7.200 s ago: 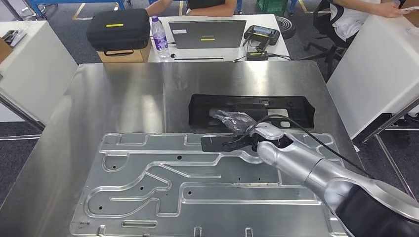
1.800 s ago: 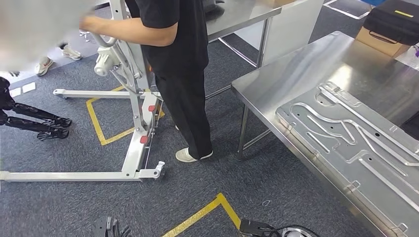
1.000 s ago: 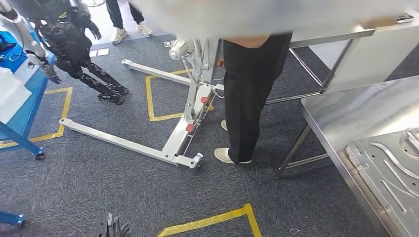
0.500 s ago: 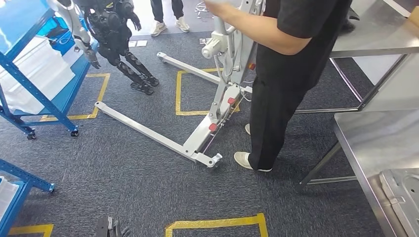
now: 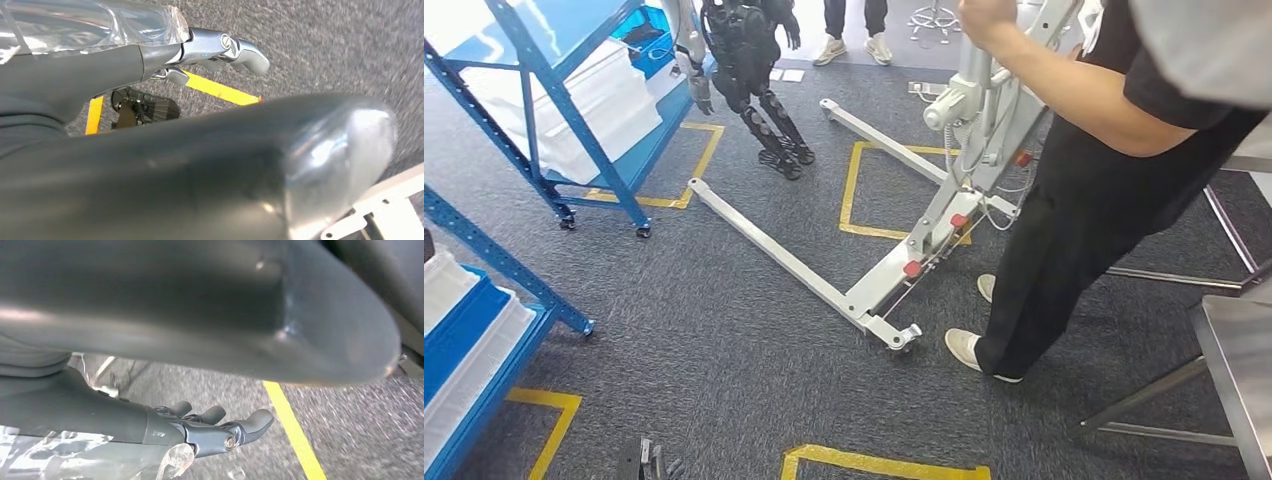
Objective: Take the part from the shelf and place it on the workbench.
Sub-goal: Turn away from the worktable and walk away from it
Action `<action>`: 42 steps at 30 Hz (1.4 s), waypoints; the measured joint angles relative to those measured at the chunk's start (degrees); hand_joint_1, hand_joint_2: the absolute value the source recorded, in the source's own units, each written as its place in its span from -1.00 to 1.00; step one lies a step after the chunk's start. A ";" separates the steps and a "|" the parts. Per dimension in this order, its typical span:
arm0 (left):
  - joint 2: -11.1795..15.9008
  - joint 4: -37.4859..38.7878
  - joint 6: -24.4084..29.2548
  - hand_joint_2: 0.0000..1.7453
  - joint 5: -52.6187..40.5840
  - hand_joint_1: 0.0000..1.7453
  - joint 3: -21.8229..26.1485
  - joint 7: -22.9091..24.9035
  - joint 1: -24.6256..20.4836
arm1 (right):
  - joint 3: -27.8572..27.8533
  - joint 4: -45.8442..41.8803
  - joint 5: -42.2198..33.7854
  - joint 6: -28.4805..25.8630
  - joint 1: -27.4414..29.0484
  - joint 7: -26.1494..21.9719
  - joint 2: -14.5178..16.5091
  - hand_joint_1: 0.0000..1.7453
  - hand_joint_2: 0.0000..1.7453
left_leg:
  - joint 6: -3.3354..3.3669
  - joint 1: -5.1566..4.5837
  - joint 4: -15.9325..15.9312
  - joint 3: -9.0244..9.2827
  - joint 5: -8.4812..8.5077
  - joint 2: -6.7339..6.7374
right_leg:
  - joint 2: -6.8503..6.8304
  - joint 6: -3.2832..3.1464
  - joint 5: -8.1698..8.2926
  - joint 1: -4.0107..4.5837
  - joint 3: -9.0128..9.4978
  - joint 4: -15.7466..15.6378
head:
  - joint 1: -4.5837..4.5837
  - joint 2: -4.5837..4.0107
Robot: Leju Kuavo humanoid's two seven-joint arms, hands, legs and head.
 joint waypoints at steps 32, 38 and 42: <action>0.07 0.00 -0.49 -1.00 -1.98 -1.00 -0.04 0.89 0.16 | 0.00 1.17 -0.52 0.12 1.18 -0.73 1.72 -1.00 -1.00 | -0.24 0.03 0.55 -0.27 -0.42 -0.76 | 1.34 0.07 1.46 -0.29 1.47 -3.60 | 0.03 0.00; 0.55 0.00 -0.51 -1.00 -4.06 -1.00 -0.72 1.15 0.44 | 0.00 1.27 -0.48 0.38 0.83 -0.93 2.07 -1.00 -1.00 | -2.11 0.33 4.54 -2.76 -2.62 1.09 | -0.96 -2.15 1.81 0.19 2.16 -5.32 | -0.19 0.00; 0.59 0.00 -0.52 -1.00 -4.11 -1.00 -1.11 1.27 0.08 | 0.02 1.37 -0.41 0.77 0.90 -0.89 2.21 -1.00 -1.00 | -2.65 0.30 18.46 -9.83 -8.10 4.85 | -4.05 -2.75 1.43 0.61 2.34 -5.35 | -0.40 0.00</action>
